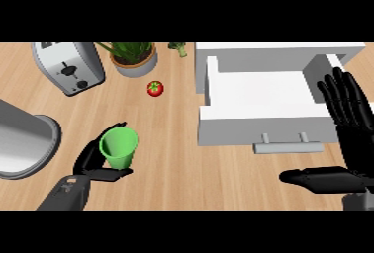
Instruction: Pick up the cup, place it into the drawer and close the drawer
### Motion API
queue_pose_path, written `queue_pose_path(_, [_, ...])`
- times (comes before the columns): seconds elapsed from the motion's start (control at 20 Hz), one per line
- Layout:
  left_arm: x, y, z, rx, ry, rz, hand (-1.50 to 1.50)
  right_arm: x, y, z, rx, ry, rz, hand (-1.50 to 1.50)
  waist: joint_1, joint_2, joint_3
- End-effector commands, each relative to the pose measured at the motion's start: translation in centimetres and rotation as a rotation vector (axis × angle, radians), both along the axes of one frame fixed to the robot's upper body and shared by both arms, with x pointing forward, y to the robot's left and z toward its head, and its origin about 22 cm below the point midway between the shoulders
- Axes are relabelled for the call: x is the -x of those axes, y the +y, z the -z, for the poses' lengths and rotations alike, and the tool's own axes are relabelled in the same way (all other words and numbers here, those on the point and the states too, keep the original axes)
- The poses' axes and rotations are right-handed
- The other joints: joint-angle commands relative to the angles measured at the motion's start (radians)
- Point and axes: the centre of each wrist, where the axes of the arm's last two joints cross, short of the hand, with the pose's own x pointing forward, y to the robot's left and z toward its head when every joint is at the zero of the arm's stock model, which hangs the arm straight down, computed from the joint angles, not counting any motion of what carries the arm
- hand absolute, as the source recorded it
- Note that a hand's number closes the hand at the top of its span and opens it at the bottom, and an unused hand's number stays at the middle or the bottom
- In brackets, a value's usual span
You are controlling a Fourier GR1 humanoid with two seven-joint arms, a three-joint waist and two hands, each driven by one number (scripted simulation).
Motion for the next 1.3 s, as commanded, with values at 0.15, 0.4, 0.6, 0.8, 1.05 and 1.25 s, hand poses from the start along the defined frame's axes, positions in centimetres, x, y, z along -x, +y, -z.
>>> queue_pose_path(0.15, [0.2, -1.0, 0.4, 0.276, -0.064, 0.164, 1.5, -0.3, 0.0, 0.2, 0.002, 0.012, 0.008, -1.5, 0.003, 0.0, -0.001])
queue_pose_path(0.4, [-1.8, -1.6, -1.1, 0.349, -0.092, 0.189, 1.5, 0.2, 0.4, -0.2, 0.002, 0.01, 0.007, -1.5, 0.002, -0.004, -0.001])
queue_pose_path(0.6, [-1.4, -0.1, -1.3, 0.322, -0.201, -0.025, 1.5, 0.9, 0.5, 1.2, 0.017, 0.02, 0.004, -1.5, 0.006, -0.003, 0.0])
queue_pose_path(0.8, [-0.4, -0.3, -0.4, 0.261, -0.259, -0.398, 1.5, -0.2, -0.3, -0.4, 0.003, -0.012, 0.022, -1.5, 0.019, -0.002, 0.0])
queue_pose_path(1.05, [-1.7, 1.0, -2.1, 0.296, -0.363, -0.39, 1.5, -0.1, -1.4, 0.1, 0.031, 0.02, 0.032, -1.5, 0.02, -0.008, 0.003])
queue_pose_path(1.25, [-4.0, -1.5, -3.6, 0.309, -0.421, -0.364, 1.5, 0.2, -0.3, -0.5, 0.011, 0.006, 0.034, -1.5, 0.017, -0.009, 0.003])
